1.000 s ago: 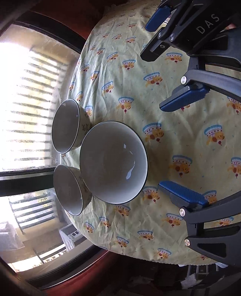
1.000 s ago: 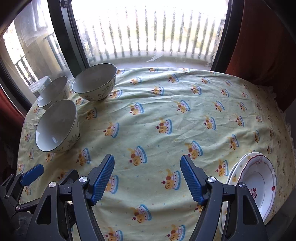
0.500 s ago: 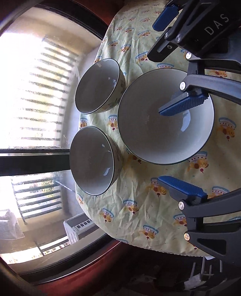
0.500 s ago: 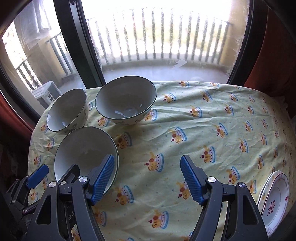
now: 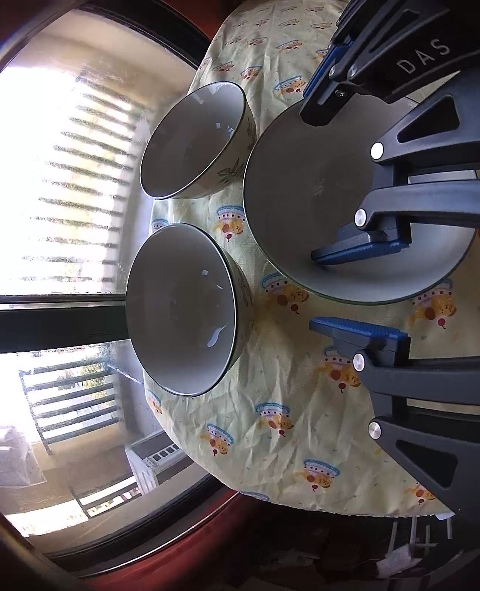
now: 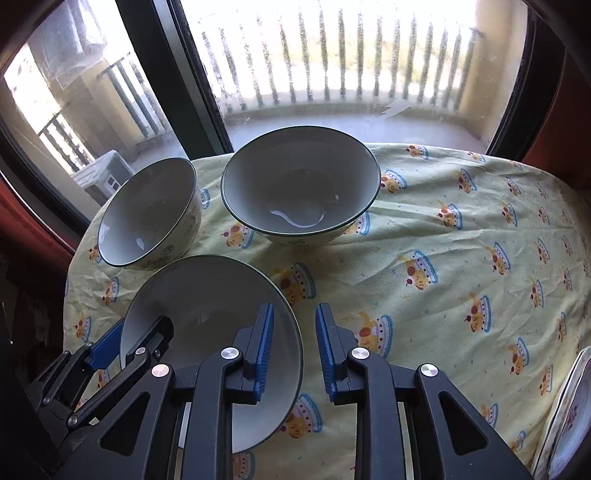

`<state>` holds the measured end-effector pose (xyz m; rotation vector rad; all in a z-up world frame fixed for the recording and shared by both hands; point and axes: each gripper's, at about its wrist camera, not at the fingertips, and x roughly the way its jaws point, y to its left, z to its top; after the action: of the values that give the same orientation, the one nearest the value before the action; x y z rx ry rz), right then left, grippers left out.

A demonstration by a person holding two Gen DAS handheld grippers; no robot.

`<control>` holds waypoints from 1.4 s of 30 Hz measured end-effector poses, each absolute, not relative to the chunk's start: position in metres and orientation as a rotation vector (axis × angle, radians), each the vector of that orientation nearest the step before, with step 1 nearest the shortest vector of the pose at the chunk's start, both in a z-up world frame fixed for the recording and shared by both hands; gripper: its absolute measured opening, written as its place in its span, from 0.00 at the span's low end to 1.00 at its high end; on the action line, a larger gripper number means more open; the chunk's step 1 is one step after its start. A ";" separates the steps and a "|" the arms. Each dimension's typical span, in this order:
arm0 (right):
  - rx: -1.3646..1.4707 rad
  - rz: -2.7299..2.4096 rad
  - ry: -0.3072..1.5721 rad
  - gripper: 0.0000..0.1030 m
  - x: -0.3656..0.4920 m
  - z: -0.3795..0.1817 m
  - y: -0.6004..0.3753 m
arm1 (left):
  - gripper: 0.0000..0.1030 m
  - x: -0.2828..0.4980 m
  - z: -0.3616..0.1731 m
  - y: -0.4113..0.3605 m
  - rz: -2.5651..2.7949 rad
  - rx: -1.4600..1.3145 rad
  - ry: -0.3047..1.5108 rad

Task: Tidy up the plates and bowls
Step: 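Move both grippers to the nearest white bowl and grip its rim, then lift the white bowl with both grippers and carry it toward the plate stack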

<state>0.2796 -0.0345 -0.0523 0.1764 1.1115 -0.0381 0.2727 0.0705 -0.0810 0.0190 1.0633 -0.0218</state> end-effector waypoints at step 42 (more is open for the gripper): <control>0.133 0.070 1.150 0.05 0.214 -0.045 -0.054 | 0.21 0.205 -0.083 0.034 0.063 0.010 1.115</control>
<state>0.2136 -0.0541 -0.0446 0.1328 1.1499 0.0703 0.2048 0.0343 -0.0834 0.0097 1.1149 0.0632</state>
